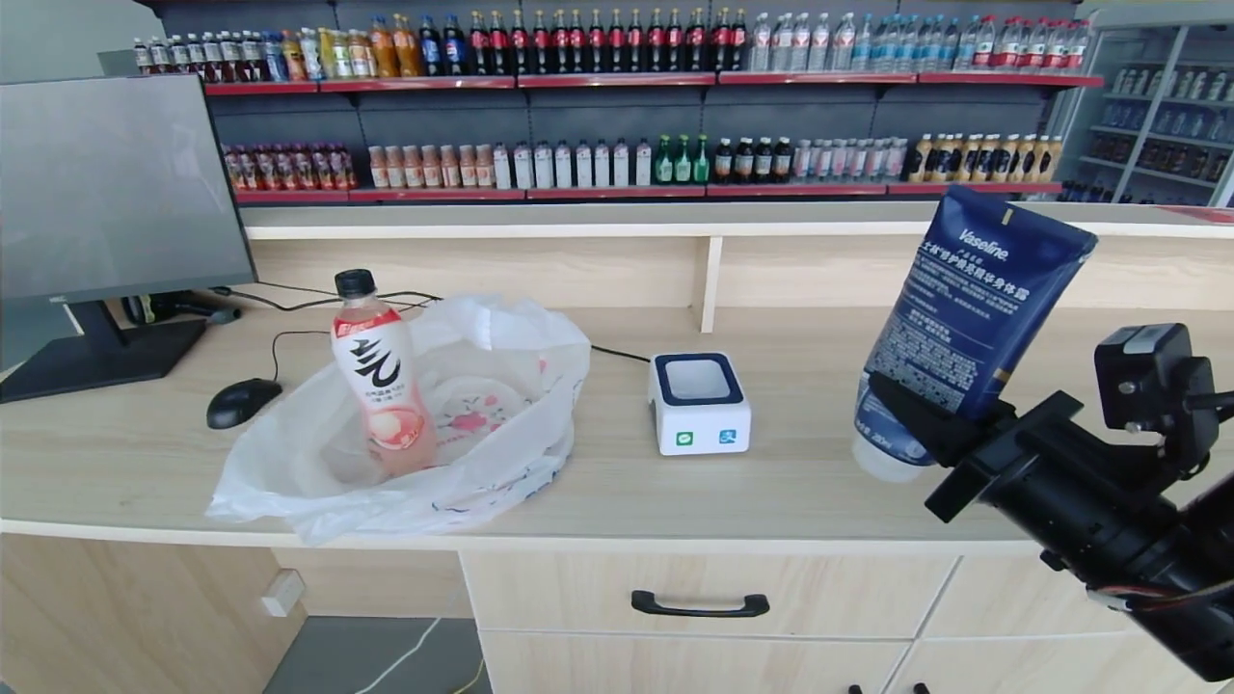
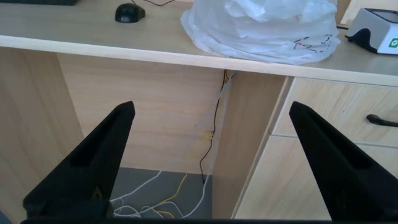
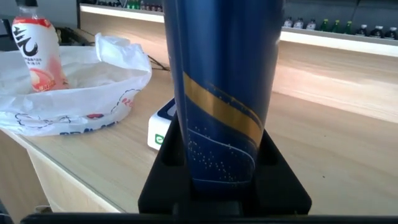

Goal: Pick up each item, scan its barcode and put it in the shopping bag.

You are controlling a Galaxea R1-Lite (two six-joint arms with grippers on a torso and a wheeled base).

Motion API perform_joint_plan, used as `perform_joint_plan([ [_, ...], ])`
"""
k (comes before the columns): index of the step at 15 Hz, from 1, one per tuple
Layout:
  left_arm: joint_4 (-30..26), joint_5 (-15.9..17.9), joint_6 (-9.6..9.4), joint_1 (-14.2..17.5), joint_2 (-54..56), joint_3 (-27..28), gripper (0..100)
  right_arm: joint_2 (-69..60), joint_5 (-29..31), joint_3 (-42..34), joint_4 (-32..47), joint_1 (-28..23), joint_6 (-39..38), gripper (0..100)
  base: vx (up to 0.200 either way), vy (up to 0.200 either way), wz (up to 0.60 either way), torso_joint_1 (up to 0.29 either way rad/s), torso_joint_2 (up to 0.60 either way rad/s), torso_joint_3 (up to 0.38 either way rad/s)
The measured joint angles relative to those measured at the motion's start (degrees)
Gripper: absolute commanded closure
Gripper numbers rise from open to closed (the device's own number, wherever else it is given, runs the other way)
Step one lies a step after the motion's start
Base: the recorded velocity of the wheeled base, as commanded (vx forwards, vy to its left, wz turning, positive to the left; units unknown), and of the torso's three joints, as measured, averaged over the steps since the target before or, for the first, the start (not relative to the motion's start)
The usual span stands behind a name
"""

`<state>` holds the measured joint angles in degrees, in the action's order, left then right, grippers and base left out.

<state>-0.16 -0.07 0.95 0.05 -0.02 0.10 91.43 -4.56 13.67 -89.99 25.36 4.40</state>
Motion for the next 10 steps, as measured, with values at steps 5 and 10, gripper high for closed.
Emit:
perform_joint_plan([
  [5, 0.0, 0.1, -0.24, 0.0, 0.0, 0.0, 0, -1.9, 0.0, -3.8, 0.1, 0.8, 0.2, 100, 0.000, 0.200, 0.00, 0.002, 0.00, 0.002],
  [10, 0.2, 0.1, -0.74, 0.0, 0.0, 0.0, 0, -3.8, 0.1, -5.8, 0.1, 0.5, 0.2, 100, 0.000, 0.000, 0.00, 0.000, 0.00, 0.000],
])
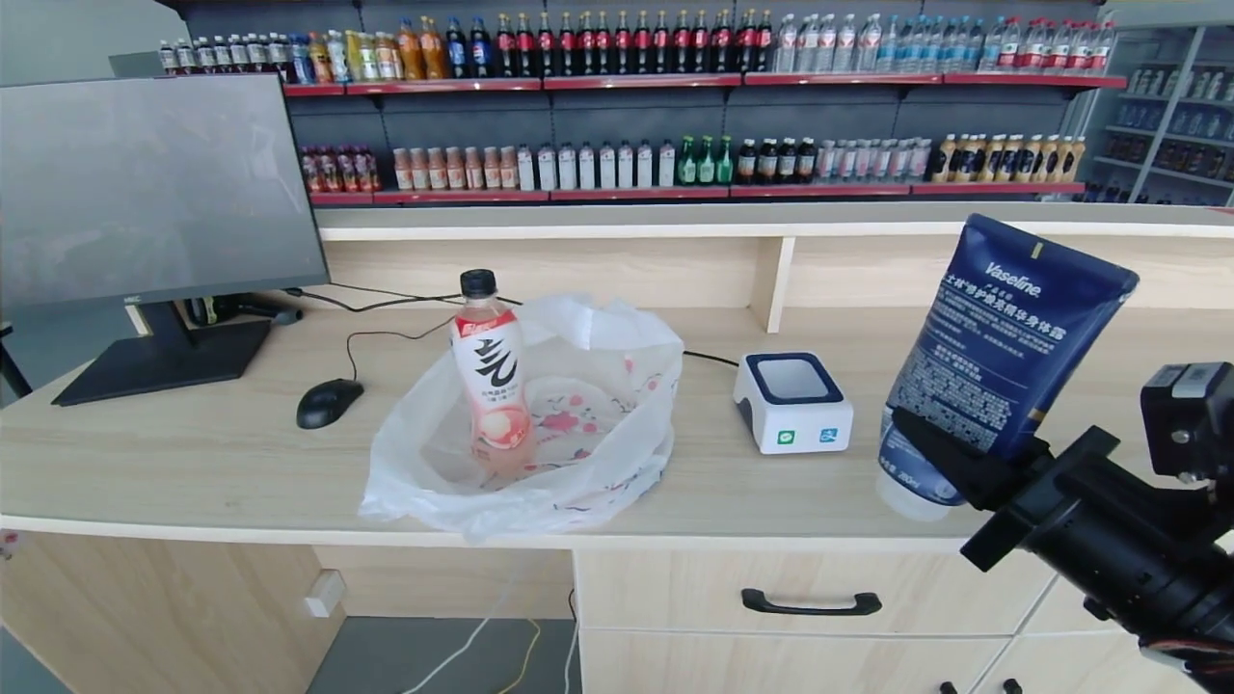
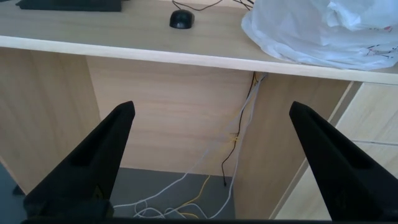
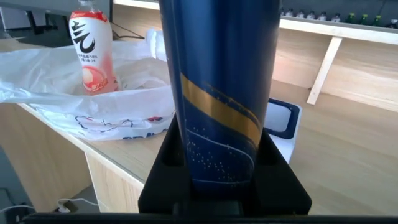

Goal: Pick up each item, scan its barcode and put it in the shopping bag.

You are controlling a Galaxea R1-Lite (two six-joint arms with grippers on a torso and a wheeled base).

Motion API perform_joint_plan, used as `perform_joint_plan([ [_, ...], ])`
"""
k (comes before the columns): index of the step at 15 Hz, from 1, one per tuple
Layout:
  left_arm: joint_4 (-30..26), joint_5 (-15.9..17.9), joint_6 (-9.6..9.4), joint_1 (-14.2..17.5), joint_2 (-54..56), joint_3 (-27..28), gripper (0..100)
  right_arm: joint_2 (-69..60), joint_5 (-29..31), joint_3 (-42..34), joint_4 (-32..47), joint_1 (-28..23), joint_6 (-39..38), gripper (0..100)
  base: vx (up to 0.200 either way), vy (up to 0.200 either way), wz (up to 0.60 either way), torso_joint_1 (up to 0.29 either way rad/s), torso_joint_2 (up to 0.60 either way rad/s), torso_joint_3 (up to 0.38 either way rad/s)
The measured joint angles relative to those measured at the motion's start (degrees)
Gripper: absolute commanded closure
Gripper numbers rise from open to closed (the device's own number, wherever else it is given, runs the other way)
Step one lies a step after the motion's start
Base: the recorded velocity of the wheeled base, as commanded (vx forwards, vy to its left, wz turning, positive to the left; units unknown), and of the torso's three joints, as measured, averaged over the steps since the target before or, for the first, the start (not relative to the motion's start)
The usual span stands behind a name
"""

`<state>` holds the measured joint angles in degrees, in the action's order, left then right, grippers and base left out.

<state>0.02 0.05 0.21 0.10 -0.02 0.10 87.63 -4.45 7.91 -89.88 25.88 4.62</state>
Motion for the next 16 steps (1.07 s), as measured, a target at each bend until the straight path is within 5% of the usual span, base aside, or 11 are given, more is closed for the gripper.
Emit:
perform_joint_plan([
  [7, -0.1, 0.0, 0.20, -0.1, 0.0, 0.0, 0, 3.0, -0.8, 5.1, -0.1, -3.7, 2.4, 100, 0.000, 0.000, 0.00, 0.000, 0.00, 0.000],
  [9, -0.1, 0.0, 0.22, 0.0, 0.0, 0.0, 0, 5.3, -6.2, 8.9, -0.2, -5.2, 6.9, 100, 0.000, 0.000, 0.00, 0.000, 0.00, 0.000],
  [12, -0.1, 0.0, 0.23, 0.0, 0.0, 0.0, 0, 9.1, -11.3, 15.7, 0.0, -6.8, 19.7, 100, 0.000, 0.000, 0.00, 0.000, 0.00, 0.000],
  [16, -0.2, 0.0, 0.28, 0.0, 0.0, 0.0, 0, 16.5, -14.8, 30.8, 0.8, -2.5, 37.3, 100, 0.000, 0.000, 0.00, 0.000, 0.00, 0.000],
])
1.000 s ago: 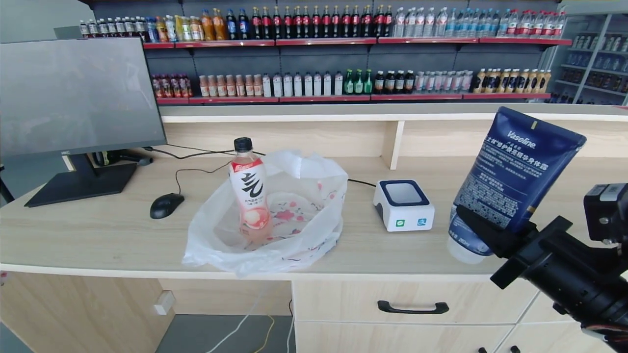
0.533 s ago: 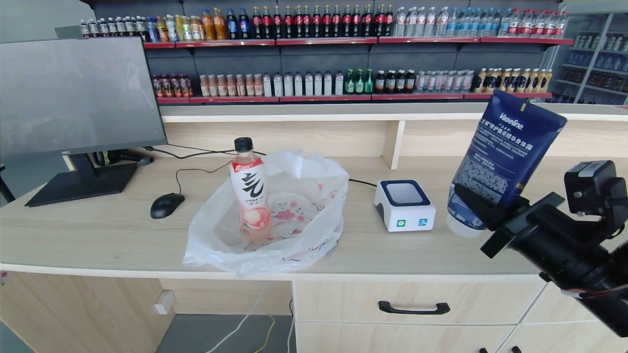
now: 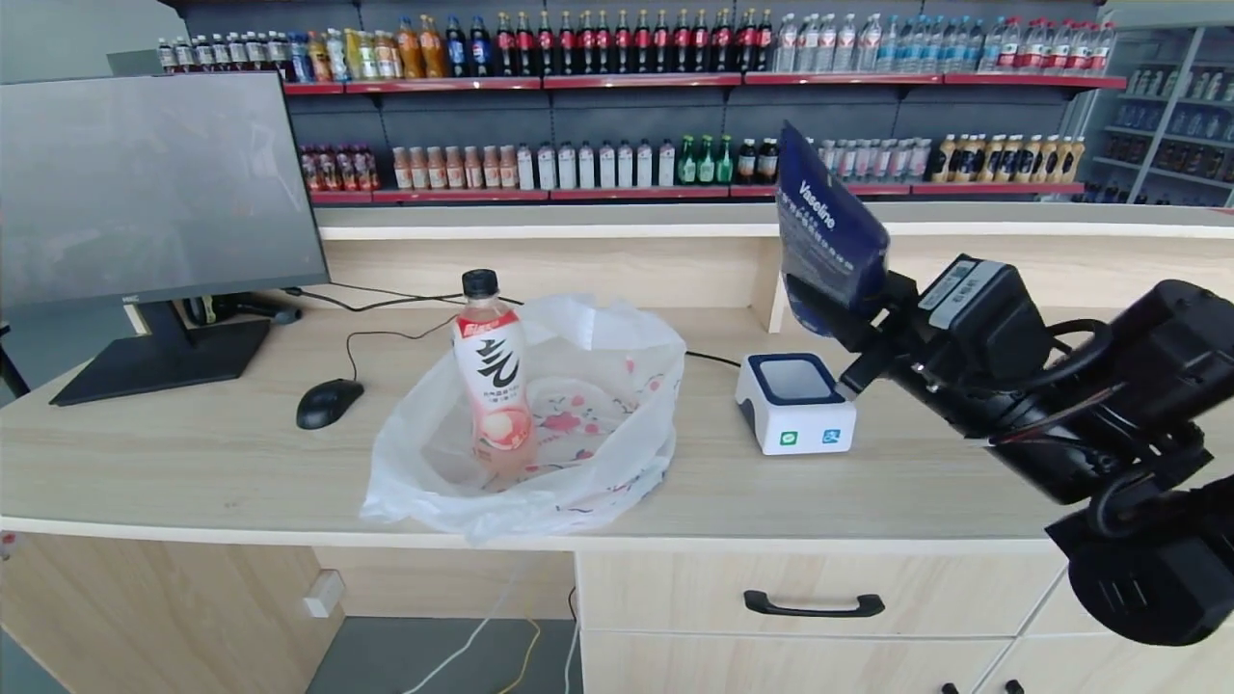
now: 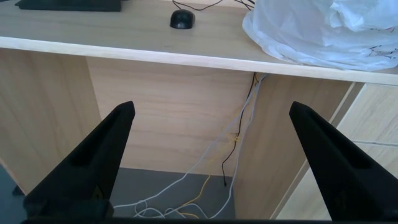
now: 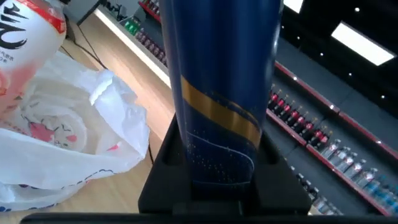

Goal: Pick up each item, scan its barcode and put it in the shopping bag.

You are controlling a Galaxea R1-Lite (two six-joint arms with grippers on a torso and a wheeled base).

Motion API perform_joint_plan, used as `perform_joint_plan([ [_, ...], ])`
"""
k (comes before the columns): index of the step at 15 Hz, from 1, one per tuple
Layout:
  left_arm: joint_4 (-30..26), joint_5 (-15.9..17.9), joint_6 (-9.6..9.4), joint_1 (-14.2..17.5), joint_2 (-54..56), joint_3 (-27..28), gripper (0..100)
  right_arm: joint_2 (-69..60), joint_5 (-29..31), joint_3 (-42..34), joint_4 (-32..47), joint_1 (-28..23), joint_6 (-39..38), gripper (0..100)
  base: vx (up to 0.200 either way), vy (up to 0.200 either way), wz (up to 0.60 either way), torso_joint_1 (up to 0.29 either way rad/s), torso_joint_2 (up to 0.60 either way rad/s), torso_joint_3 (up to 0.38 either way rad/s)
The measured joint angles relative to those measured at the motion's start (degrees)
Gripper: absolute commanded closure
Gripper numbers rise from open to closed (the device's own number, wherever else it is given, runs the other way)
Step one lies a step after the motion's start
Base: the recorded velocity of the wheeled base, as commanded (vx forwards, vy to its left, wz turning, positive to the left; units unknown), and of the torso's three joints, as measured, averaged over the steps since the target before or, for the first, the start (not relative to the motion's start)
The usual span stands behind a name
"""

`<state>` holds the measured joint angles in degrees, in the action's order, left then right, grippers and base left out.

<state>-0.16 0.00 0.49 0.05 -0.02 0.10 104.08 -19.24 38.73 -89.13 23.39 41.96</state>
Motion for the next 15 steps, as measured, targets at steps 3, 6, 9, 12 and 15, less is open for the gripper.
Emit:
perform_joint_plan([
  [3, 0.0, 0.0, 0.05, 0.0, 0.0, 0.0, 0, 5.5, -8.9, 5.4, -0.2, 1.3, 7.9, 100, 0.000, 0.000, 0.00, 0.000, 0.00, 0.000],
  [6, 0.0, 0.0, 0.02, 0.0, 0.0, 0.0, 0, 9.6, -18.5, 6.4, -0.8, 0.6, 11.1, 100, 0.000, 0.000, 0.00, 0.000, 0.00, 0.000],
  [9, 0.0, 0.0, 0.02, 0.0, 0.0, 0.0, 0, 11.7, -25.5, 6.0, -0.9, -2.8, 16.3, 100, 0.000, 0.000, 0.00, 0.000, 0.00, 0.000],
  [12, 0.0, 0.0, 0.02, 0.0, 0.0, 0.0, 0, 13.5, -28.9, 5.6, -0.9, -3.7, 22.0, 100, 0.000, 0.000, 0.00, 0.000, 0.00, 0.000],
  [15, 0.0, 0.0, 0.09, 0.0, 0.0, 0.0, 0, 15.3, -30.0, 5.9, -0.8, -3.8, 26.0, 100, 0.000, 0.000, 0.00, 0.000, 0.00, 0.000],
])
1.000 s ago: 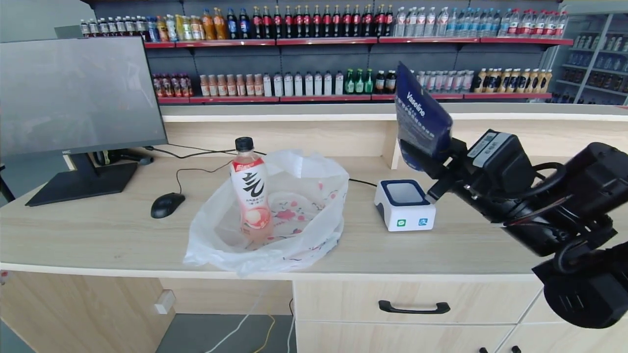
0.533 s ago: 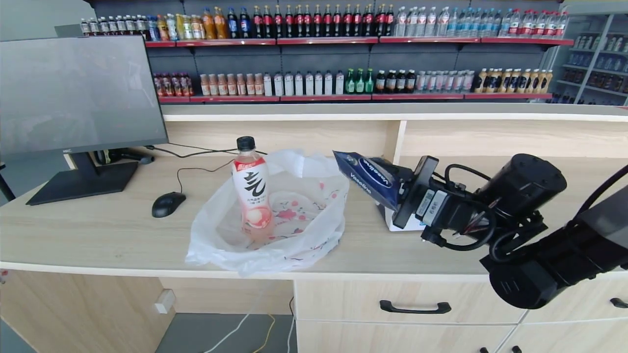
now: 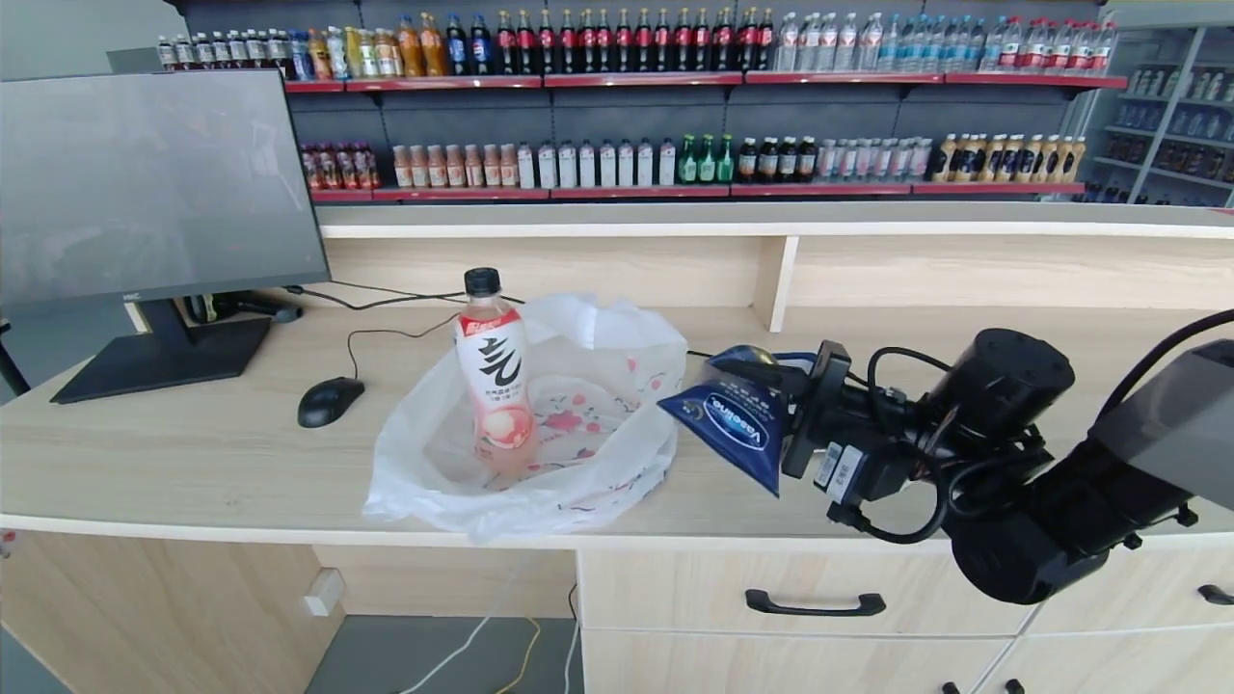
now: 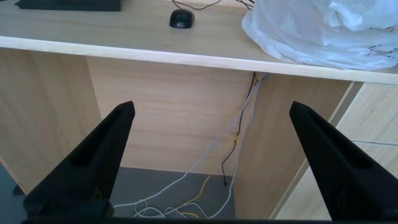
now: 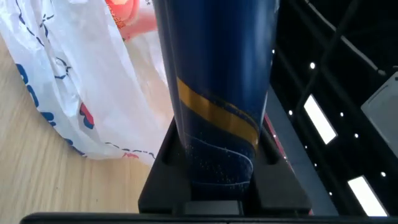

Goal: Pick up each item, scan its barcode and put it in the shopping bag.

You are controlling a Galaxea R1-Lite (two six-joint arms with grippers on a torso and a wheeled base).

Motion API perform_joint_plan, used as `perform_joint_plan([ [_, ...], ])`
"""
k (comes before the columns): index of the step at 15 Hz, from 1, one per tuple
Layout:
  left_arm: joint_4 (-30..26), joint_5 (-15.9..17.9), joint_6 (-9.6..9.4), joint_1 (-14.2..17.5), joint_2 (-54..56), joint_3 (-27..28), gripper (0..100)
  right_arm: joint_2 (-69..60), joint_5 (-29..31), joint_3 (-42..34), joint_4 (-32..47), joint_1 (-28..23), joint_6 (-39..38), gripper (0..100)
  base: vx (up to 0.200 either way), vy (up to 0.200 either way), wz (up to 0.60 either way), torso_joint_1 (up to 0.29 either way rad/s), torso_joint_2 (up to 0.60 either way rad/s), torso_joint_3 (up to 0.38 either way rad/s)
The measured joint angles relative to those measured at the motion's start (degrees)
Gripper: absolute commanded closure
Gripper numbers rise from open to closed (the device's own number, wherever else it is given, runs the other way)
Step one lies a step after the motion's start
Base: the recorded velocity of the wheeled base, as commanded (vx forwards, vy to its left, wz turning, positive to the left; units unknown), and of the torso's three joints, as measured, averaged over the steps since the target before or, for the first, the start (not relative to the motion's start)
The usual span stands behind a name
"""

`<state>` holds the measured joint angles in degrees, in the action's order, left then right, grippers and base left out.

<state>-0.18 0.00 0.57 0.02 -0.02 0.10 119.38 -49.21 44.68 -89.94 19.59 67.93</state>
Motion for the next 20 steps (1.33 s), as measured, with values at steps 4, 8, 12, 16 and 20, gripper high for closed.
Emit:
perform_joint_plan([
  [4, 0.0, 0.0, 0.00, 0.0, 0.0, 0.0, 0, 1.4, -1.0, -0.4, 0.0, -1.0, 4.0, 100, 0.000, 0.000, 0.00, 0.000, 0.00, 0.000],
  [8, 0.1, 0.0, 0.00, 0.0, 0.0, 0.0, 0, 1.5, -1.0, -0.5, 0.0, -1.8, 4.0, 100, 0.000, 0.000, 0.00, 0.000, 0.00, 0.000],
  [12, 0.0, 0.0, 0.02, 0.1, 0.0, 0.0, 0, 1.5, -1.6, -0.5, 0.0, -2.9, 4.4, 100, 0.000, 0.000, 0.00, 0.000, 0.00, 0.000],
  [16, 0.1, 0.0, 0.00, 0.0, 0.0, 0.0, 0, 1.5, -2.4, -0.5, 0.0, -4.2, 4.7, 100, 0.000, 0.000, 0.00, 0.000, 0.00, 0.000],
  [20, 0.0, 0.0, 0.02, 0.0, 0.0, 0.0, 0, 1.5, -2.5, -0.6, 0.0, -4.4, 5.4, 100, 0.000, 0.000, 0.00, 0.000, 0.00, 0.000],
])
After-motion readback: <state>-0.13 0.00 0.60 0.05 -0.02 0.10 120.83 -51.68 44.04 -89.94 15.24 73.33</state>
